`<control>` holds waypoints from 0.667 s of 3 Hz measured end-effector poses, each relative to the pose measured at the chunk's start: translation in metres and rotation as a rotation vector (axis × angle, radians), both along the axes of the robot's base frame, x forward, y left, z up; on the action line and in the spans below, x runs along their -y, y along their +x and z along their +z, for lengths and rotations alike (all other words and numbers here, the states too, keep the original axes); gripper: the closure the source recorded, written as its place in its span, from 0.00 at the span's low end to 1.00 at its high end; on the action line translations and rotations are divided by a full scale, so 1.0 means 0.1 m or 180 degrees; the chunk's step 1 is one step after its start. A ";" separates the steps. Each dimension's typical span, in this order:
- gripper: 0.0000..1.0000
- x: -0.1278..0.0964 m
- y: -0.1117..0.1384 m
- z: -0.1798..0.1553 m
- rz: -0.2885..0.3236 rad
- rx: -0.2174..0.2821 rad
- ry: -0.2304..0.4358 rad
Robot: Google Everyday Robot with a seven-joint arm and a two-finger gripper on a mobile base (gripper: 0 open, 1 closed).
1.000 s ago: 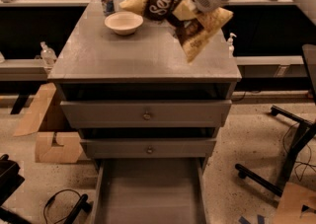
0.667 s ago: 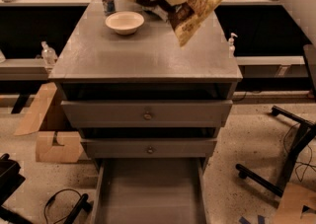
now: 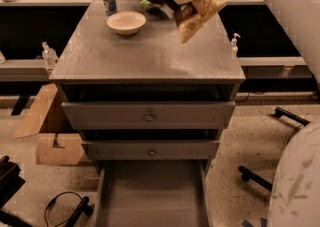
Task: Pick brown chip bag from bottom drawer and place on counter
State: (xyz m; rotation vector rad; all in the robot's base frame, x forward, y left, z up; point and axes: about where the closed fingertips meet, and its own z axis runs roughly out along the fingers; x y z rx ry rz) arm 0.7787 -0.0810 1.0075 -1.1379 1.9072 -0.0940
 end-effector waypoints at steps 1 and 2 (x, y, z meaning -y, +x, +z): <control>0.55 -0.03 0.01 -0.02 0.0014 -0.0011 0.0000; 0.31 -0.05 0.01 -0.05 0.0020 -0.0021 -0.0001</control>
Offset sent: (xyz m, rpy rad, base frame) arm 0.0004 0.0024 -0.0013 0.0008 0.0019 0.0029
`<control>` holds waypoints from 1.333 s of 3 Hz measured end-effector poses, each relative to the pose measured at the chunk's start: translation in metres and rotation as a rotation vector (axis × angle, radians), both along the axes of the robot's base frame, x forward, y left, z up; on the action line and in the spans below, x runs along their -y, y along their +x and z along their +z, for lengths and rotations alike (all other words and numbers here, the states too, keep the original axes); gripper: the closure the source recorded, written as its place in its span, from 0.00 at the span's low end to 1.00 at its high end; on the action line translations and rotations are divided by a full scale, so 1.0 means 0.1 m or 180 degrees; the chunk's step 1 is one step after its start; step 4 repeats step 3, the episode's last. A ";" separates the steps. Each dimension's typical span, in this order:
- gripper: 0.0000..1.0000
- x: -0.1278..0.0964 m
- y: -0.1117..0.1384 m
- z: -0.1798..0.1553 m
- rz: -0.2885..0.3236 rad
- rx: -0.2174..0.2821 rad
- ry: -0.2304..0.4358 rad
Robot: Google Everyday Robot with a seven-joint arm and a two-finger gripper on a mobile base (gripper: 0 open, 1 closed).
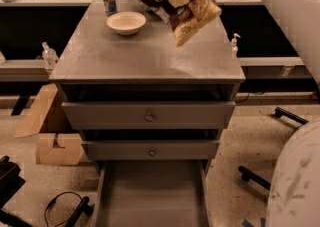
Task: Pick brown chip bag from bottom drawer and place on counter
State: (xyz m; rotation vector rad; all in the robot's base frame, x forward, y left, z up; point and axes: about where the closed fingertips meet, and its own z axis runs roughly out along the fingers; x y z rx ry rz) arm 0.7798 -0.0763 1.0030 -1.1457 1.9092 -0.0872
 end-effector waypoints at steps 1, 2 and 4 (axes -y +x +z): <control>0.08 -0.02 0.01 -0.02 0.0008 -0.0010 -0.0002; 0.00 -0.03 0.01 -0.04 0.0013 -0.0018 -0.0004; 0.00 -0.03 0.01 -0.04 0.0013 -0.0018 -0.0004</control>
Offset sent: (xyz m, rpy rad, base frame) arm 0.0005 0.0016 -0.0022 -0.0006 0.0032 0.0023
